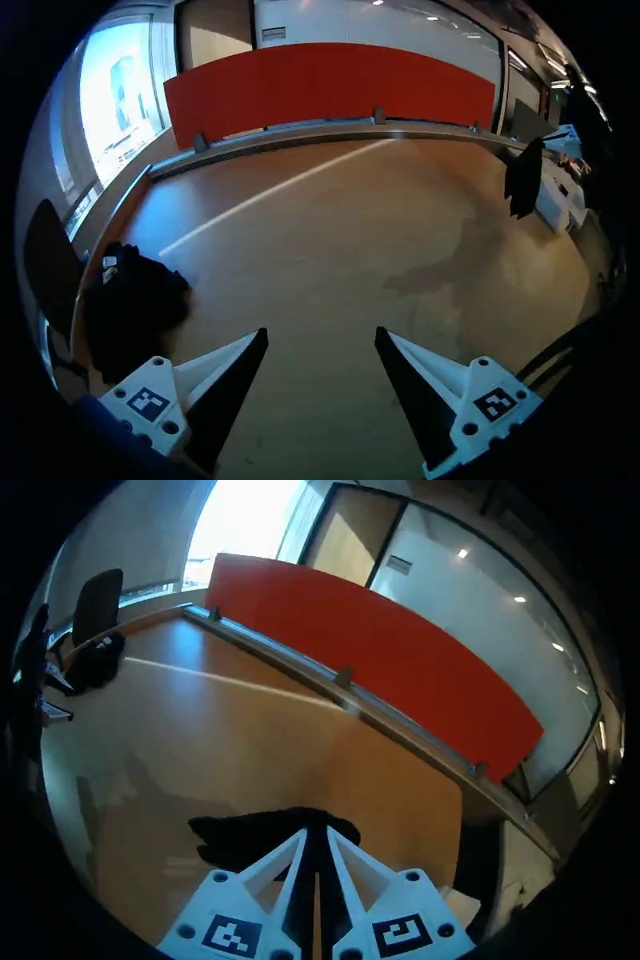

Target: Fold towel

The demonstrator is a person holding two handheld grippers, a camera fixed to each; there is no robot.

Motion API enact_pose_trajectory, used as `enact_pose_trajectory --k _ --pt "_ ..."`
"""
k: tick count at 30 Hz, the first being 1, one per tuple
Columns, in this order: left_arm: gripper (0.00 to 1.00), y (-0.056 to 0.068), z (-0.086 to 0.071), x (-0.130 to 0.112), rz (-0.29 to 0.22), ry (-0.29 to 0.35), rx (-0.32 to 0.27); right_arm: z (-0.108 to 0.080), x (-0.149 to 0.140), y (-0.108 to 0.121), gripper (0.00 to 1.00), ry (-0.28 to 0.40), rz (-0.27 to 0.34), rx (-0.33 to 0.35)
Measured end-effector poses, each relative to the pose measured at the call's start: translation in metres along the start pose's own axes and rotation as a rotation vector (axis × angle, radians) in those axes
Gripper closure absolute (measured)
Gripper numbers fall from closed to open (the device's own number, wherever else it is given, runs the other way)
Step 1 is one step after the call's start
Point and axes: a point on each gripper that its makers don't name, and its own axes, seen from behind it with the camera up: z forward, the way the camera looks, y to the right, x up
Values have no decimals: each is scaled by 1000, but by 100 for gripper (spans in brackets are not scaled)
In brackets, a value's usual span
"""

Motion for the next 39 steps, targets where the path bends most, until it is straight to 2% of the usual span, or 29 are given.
enact_pose_trajectory --k 9,21,29,39 --pt "0 -3 0 0 -1 -7 17 9 -15 44 92 -40 2 -24" --pt "0 -1 4 3 0 -16 28 22 -29 81 92 -77 18 -40" --pt "0 1 5 4 4 -20 31 30 -31 90 92 -82 36 -44" --pt "0 1 6 3 6 -25 32 34 -44 86 92 -108 45 -37"
